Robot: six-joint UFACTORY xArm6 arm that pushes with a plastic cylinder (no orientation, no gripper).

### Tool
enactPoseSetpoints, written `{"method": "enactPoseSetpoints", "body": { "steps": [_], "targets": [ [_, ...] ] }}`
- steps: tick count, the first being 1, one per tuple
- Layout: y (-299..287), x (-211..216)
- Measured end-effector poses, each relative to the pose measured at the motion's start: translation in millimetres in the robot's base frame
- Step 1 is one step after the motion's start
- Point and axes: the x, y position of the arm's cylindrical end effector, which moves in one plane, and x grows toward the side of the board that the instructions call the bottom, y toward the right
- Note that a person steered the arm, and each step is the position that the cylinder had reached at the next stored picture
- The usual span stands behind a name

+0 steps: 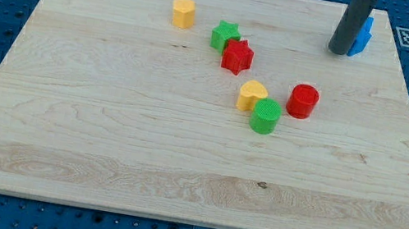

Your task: Move green star to bottom left

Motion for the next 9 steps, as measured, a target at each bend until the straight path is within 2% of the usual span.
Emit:
{"method": "enactPoseSetpoints", "body": {
  "steps": [1, 2, 4, 8, 9],
  "targets": [
    [-23.9, 1.2],
    [-74.1, 1.1],
    [-88.8, 10.1],
    [-180.4, 2.0],
    [-211.9, 17.6]
  ]
}}
